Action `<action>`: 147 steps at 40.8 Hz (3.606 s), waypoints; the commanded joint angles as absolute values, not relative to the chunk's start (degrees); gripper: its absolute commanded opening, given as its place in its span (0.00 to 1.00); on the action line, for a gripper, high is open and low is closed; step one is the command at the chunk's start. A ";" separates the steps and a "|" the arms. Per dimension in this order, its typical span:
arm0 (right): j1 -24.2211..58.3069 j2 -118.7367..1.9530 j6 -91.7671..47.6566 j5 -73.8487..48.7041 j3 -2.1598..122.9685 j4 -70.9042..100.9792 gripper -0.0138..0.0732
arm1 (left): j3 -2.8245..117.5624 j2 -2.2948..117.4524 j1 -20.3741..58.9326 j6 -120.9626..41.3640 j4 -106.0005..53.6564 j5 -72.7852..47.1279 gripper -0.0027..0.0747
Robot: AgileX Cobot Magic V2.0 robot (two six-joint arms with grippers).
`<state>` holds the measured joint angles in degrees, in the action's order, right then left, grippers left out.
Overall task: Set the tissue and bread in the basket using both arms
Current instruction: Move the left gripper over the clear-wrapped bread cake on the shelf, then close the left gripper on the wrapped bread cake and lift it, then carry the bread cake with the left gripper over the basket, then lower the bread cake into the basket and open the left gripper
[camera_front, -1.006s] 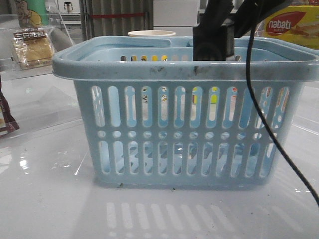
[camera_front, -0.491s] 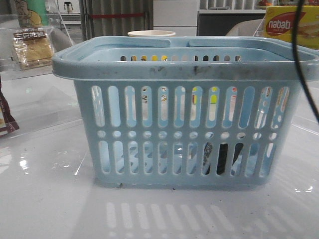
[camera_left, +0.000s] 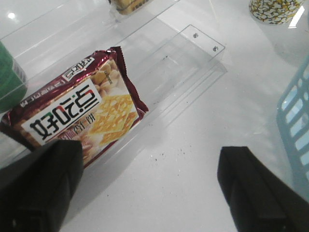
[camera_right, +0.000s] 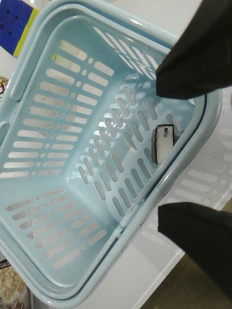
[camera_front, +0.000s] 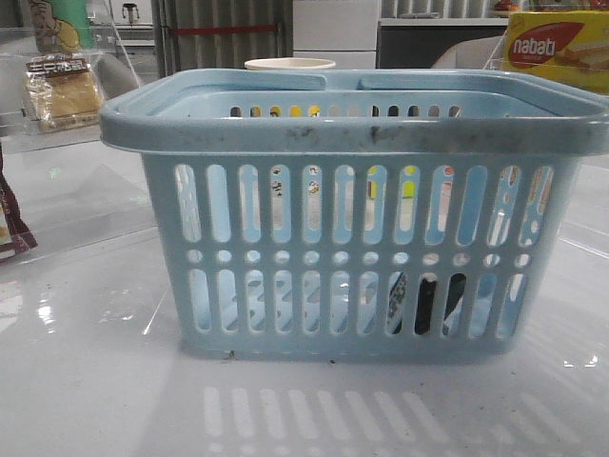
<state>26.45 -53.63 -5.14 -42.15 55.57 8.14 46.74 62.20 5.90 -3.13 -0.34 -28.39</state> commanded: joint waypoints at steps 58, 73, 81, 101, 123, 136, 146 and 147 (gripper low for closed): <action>26.34 -53.03 -5.93 -38.68 57.06 8.51 0.80 | 89.56 108.22 0.53 -2.70 -11.54 -16.60 0.49; 26.34 -53.03 -5.93 -38.68 57.06 8.51 0.80 | 89.56 106.36 0.60 -2.70 -11.54 -17.76 0.15; 26.34 -53.03 -5.93 -38.68 57.06 8.51 0.80 | 89.56 102.21 0.90 -2.70 -11.54 -18.98 0.15; 26.34 -53.03 -5.93 -38.68 57.06 8.51 0.80 | 89.56 87.04 10.84 -9.66 -11.32 -32.91 0.15; 26.34 -53.03 -5.93 -38.68 57.06 8.51 0.80 | 89.56 87.20 32.43 -16.23 -11.06 -41.62 0.15; 26.34 -53.03 -5.93 -38.68 57.06 8.51 0.80 | 89.56 93.53 33.31 -16.23 -13.96 -42.28 0.32; 26.34 -53.03 -5.93 -38.68 57.06 8.51 0.80 | 89.56 93.53 33.31 -16.23 -14.36 -42.95 0.57; 26.34 -53.03 -5.93 -38.68 57.06 8.51 0.80 | 89.56 93.40 33.31 -16.23 -14.36 -43.24 0.57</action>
